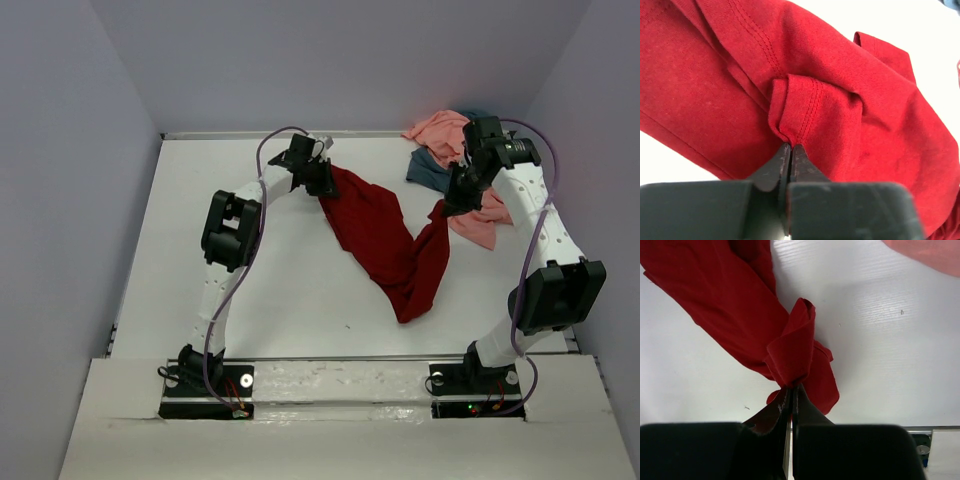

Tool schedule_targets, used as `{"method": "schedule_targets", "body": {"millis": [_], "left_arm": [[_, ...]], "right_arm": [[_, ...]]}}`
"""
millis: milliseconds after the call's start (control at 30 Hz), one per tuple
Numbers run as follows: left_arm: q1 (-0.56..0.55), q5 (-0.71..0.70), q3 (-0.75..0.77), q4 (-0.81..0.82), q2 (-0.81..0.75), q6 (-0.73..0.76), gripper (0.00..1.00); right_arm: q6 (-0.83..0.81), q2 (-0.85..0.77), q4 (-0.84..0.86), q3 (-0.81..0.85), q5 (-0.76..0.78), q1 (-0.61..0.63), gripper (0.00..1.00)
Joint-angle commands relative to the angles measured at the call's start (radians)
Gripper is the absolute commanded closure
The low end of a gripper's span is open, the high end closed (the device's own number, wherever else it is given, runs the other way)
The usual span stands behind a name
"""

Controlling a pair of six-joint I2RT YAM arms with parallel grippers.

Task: Fold and stack the t-shirts
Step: Flatten out the tshirt

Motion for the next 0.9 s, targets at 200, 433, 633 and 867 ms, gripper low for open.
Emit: {"method": "schedule_targets", "body": {"millis": [200, 433, 633, 867], "left_arm": [[0.013, -0.055, 0.062, -0.024, -0.085, 0.004, 1.00], [0.128, -0.097, 0.022, 0.017, -0.279, -0.060, 1.00], [0.176, -0.132, 0.028, -0.004, -0.404, -0.051, 1.00], [0.207, -0.182, 0.011, -0.044, -0.528, -0.065, 1.00]], "right_arm": [[-0.010, 0.001, 0.035, 0.034, 0.025, -0.022, 1.00], [-0.030, 0.035, 0.049, 0.100, 0.080, -0.067, 1.00], [-0.010, 0.109, 0.102, 0.197, 0.079, -0.096, 1.00], [0.039, 0.254, 0.161, 0.416, -0.087, -0.096, 1.00]]}}
